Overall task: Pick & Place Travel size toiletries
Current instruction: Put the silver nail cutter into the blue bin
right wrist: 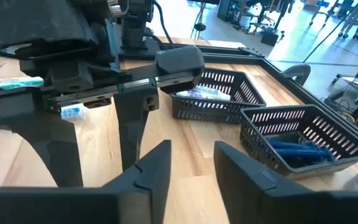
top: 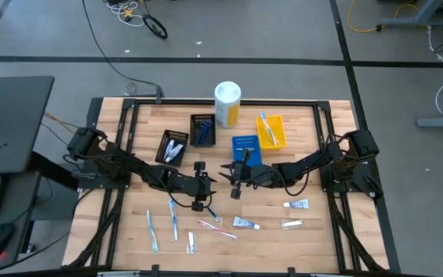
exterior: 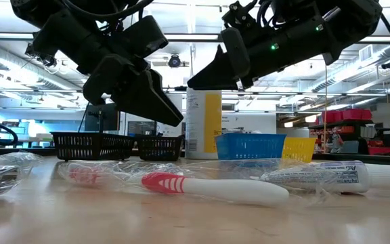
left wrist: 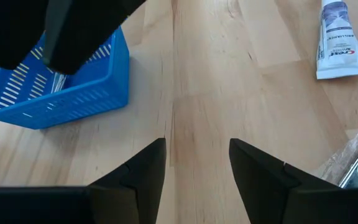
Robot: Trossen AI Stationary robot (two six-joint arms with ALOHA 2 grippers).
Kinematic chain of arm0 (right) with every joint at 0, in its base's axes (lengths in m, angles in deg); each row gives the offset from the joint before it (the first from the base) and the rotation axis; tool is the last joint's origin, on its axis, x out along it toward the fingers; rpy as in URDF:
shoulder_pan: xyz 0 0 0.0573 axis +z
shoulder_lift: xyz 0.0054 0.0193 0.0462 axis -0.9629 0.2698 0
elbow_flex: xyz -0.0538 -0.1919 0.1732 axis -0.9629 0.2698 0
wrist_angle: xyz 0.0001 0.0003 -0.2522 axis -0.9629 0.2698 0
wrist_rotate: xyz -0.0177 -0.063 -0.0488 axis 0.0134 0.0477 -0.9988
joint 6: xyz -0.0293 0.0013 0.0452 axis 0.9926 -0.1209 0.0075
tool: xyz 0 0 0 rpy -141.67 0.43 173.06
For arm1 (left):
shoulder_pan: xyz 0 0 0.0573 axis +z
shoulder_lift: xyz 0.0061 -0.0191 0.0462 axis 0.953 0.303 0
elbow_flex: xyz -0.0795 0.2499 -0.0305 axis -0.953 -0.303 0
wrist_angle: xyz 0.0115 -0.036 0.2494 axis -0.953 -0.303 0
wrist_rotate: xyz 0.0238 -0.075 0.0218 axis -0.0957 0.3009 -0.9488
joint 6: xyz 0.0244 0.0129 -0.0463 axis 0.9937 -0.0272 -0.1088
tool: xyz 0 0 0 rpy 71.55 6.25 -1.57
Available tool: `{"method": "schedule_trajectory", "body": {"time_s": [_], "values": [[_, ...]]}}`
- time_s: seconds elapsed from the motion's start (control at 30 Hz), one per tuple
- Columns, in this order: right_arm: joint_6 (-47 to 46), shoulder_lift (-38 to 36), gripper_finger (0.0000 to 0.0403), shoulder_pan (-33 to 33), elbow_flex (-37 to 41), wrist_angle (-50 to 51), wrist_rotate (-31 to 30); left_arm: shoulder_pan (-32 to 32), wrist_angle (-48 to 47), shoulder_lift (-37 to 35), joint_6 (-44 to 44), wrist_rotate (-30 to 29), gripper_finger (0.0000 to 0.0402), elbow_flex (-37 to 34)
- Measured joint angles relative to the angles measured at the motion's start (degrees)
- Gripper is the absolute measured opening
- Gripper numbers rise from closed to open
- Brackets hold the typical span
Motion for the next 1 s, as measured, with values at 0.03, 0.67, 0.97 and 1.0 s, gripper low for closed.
{"method": "schedule_trajectory", "body": {"time_s": [0.03, 0.67, 0.97, 1.0], "values": [[-0.02, 0.0, 0.0148, 0.02, 0.0, 0.0, 0.04, 0.0, 0.0, 0.0, 0.0, 0.0, 0.0185, 0.0], [-2.25, 0.0, 0.0192, 0.04, 0.0, 3.53, 8.61, 0.0, 0.0, 0.0, 0.0, 0.01, 0.0185, 0.0], [-6.05, 0.0, 0.0192, -0.06, 0.0, 4.75, 8.6, 0.0, 0.16, 0.0, 0.0, 0.03, 0.0185, 0.0], [-6.05, 0.0, 0.0192, -0.04, 0.0, 5.57, 8.6, 0.0, 0.31, 0.0, 0.0, 0.04, 0.0185, 0.0]]}}
